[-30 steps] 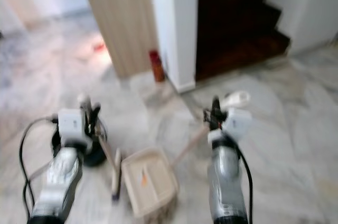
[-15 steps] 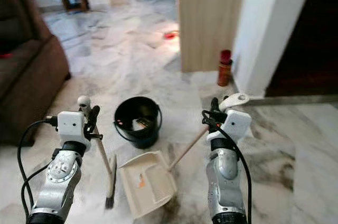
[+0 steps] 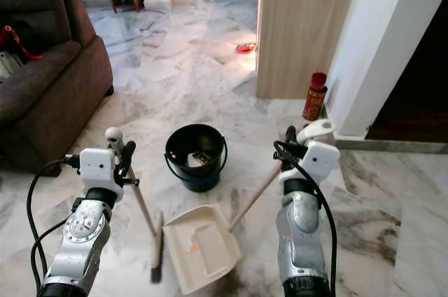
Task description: Sweep floor
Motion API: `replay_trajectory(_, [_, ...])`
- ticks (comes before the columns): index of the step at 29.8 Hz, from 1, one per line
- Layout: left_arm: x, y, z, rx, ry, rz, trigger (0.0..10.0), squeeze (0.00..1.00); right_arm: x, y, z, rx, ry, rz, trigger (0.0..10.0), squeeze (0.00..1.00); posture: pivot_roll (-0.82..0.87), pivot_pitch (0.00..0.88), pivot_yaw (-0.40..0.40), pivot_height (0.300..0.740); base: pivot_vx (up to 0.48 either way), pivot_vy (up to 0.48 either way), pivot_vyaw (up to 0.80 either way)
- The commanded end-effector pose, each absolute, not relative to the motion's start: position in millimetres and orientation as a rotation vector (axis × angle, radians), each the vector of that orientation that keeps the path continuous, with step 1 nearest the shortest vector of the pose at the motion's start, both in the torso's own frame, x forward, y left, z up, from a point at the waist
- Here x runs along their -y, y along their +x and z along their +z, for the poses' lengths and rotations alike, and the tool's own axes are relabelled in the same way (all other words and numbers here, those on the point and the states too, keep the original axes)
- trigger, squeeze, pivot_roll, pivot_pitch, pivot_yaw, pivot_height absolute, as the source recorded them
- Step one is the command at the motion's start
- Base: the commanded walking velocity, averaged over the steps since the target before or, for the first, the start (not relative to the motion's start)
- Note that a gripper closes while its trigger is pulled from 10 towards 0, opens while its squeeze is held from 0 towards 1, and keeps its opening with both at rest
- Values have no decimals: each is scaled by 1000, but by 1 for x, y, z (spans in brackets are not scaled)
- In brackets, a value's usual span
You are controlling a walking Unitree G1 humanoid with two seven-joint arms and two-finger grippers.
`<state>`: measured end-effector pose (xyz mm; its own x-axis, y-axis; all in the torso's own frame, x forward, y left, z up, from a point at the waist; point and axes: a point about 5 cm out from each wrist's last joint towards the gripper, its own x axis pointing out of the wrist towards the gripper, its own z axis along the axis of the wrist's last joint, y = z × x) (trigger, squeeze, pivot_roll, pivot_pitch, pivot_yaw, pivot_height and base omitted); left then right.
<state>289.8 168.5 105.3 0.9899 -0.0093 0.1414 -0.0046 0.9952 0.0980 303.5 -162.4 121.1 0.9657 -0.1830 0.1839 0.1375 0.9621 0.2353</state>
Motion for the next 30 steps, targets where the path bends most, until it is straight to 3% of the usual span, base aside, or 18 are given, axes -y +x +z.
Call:
replay_trajectory(1, [-170,292,117,198,123,5,10000,0,162,308,154,343,279,-181,10000,0,18,0,50,740,0,0,0])
replay_trajectory(14, [-168,294,120,213,142,4,10000,0,170,314,198,501,397,-262,10000,0,18,0,49,740,0,0,0])
replay_trajectory(30, [-170,293,119,207,153,22,10000,0,163,313,202,500,384,-219,10000,0,20,0,49,740,66,0,28])
